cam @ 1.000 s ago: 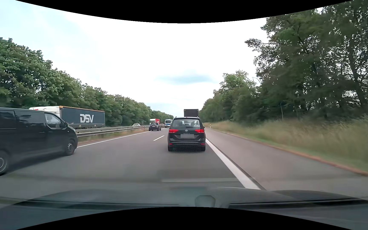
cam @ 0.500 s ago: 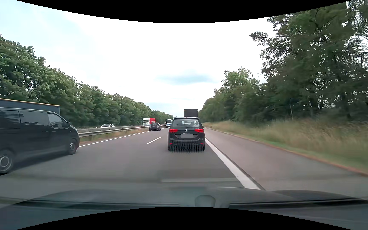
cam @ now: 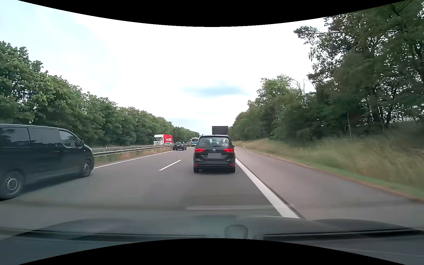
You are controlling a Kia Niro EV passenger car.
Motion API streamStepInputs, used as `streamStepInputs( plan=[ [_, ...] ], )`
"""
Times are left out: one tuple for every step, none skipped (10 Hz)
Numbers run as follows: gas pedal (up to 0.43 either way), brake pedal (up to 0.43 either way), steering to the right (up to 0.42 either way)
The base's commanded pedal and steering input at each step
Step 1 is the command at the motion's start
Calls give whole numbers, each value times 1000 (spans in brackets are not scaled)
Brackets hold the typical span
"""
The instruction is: Follow the waypoints while adhering to traffic rules and regulations
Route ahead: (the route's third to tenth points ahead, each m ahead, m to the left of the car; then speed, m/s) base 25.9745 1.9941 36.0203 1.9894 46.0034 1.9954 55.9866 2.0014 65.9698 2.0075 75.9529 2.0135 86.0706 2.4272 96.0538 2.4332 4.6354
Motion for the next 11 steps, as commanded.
streamStepInputs(
  plan=[
    [150,0,-1],
    [150,0,-1],
    [150,0,-1],
    [150,0,-1],
    [150,0,-1],
    [150,0,-1],
    [157,0,-1],
    [157,0,-1],
    [157,0,-1],
    [157,0,-1],
    [157,0,-1]
  ],
)
